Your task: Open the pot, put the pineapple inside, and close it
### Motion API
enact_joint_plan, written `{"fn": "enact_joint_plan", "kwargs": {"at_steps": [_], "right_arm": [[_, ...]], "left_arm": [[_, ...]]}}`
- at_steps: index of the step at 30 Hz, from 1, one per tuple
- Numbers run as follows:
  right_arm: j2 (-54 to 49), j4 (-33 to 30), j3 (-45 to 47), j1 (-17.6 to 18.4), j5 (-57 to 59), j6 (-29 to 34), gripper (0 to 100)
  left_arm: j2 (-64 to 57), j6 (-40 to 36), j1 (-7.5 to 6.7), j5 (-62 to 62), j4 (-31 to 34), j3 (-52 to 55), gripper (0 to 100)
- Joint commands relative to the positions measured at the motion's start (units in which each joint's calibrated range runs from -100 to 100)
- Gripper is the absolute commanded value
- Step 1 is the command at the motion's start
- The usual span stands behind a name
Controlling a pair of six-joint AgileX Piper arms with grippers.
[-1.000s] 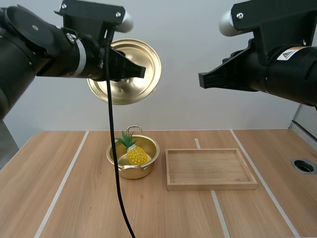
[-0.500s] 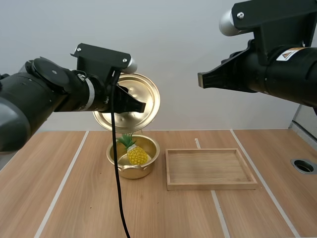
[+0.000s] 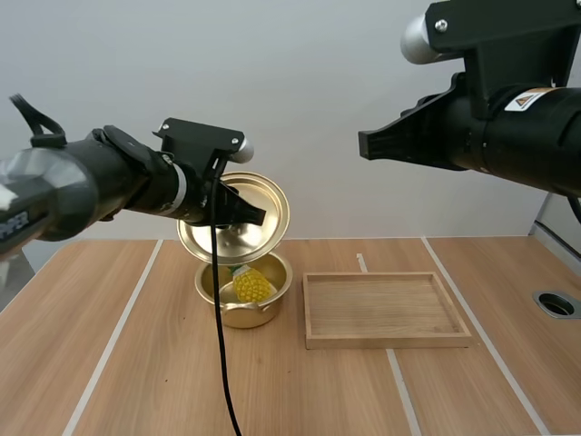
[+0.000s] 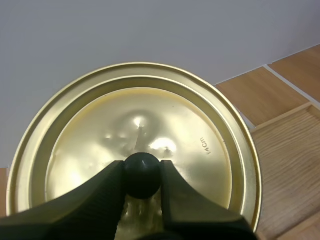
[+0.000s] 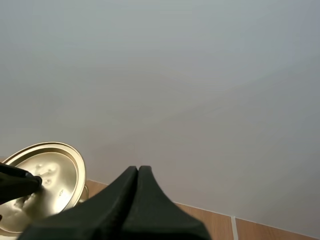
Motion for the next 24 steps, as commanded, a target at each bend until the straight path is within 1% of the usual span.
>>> {"fn": "enact_joint_plan", "kwargs": {"at_steps": [1, 8, 24], "right_arm": [[-0.61, 0.58, -0.11, -0.33, 0.63, 0.02, 0], [-0.61, 0.58, -0.11, -0.33, 0.63, 0.02, 0], [-0.82, 0.58, -0.11, -0.33, 2.23, 0.02, 0]], "left_arm": [[2.01, 1.56, -0.16, -1.48, -2.21, 0.12, 0], [6.65, 5.00, -0.16, -1.32, -5.10, 0.12, 0], [14.79, 8.51, -0.16, -0.82, -6.41, 0.27, 0]]}}
